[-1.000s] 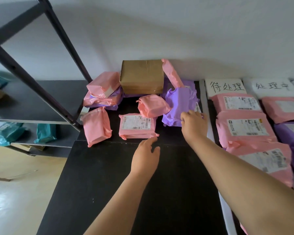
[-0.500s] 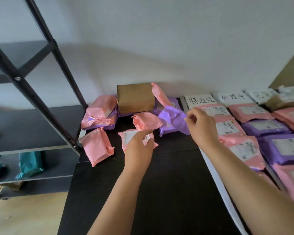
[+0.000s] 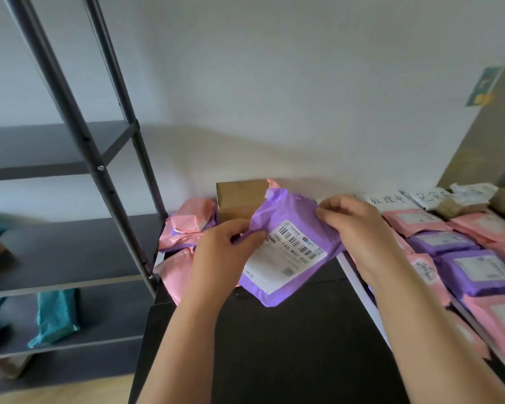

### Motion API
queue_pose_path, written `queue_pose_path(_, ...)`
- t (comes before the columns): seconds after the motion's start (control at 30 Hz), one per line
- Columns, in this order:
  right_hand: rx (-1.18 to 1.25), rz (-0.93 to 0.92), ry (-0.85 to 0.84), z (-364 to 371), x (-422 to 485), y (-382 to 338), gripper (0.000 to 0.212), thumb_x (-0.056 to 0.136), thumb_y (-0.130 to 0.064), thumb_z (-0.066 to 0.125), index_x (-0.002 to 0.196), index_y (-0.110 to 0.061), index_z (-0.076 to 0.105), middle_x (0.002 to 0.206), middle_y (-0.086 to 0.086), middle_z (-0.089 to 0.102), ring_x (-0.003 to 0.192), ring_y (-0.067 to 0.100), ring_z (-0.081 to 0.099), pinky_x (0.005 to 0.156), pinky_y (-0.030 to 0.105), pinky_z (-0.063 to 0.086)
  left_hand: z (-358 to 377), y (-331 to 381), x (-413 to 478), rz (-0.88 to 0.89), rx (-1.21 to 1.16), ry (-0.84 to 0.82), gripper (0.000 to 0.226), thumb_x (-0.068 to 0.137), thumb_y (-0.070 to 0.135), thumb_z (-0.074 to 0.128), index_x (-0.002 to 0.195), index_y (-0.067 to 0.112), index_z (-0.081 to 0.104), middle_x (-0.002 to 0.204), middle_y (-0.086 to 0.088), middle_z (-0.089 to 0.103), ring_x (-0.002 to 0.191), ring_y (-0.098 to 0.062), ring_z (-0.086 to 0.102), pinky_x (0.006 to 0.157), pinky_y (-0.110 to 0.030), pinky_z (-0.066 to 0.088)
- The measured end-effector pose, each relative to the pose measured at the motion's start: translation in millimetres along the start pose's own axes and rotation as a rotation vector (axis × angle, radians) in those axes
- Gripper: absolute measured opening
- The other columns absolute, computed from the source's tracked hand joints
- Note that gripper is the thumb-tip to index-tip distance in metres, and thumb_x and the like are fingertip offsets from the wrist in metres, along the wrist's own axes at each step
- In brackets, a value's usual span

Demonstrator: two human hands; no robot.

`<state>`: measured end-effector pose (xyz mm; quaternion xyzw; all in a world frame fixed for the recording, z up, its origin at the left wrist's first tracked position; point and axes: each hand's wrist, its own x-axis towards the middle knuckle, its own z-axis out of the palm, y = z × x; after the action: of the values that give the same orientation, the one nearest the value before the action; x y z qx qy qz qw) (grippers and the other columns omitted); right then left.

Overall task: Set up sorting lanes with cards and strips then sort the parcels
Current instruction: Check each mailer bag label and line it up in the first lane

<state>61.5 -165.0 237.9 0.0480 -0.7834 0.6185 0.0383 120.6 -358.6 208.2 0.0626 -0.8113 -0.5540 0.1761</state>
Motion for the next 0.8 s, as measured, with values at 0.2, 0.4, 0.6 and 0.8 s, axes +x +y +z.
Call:
queue_pose_path(0.2, 0.092, -0.052, 0.100, 9.5, -19.3, -18.5, 0.009, 0.094, -0.026, 0.065, 0.092, -0.021, 0.071, 0.086, -0.008, 0.074, 0.086, 0.009, 0.069, 0.081, 0.031, 0.054, -22.7, 15.9, -10.5, 0.001, -0.093, 0.130, 0.016, 0.085, 0.027, 0.077, 0.071, 0.034, 0.073, 0.060, 0.018, 0.065, 0.054, 0.005, 0.054, 0.055, -0.012, 0.040)
queue_pose_path(0.4, -0.040, -0.220, 0.186, 19.3, -46.5, -27.4, 0.023, 0.087, -0.053, 0.064, 0.091, -0.030, 0.064, 0.086, -0.024, 0.068, 0.079, -0.009, 0.063, 0.059, 0.003, 0.043, -37.1, 24.8, -15.7, -0.056, -0.171, 0.361, 0.016, 0.086, 0.038, 0.074, 0.071, 0.030, 0.073, 0.072, 0.011, 0.071, 0.068, -0.008, 0.067, 0.070, -0.038, 0.060)
queue_pose_path(0.6, -0.221, -0.357, 0.081, 35.3, -60.5, -30.0, 0.027, 0.084, -0.047, 0.064, 0.098, -0.024, 0.066, 0.090, -0.020, 0.068, 0.088, -0.007, 0.063, 0.070, 0.013, 0.054, -43.2, 40.3, -24.3, -0.087, -0.314, 0.382, 0.009, 0.083, 0.042, 0.075, 0.075, 0.037, 0.073, 0.072, 0.010, 0.073, 0.066, -0.010, 0.071, 0.053, -0.022, 0.056)
queue_pose_path(0.8, -0.166, -0.445, 0.137, 32.2, -65.1, -39.9, 0.011, 0.091, -0.026, 0.064, 0.088, -0.017, 0.069, 0.082, -0.021, 0.070, 0.083, -0.002, 0.065, 0.060, 0.014, 0.050, -50.8, 50.0, -31.0, -0.109, -0.406, 0.334, 0.013, 0.079, 0.042, 0.078, 0.072, 0.031, 0.076, 0.078, 0.006, 0.076, 0.074, -0.016, 0.074, 0.070, -0.037, 0.060)
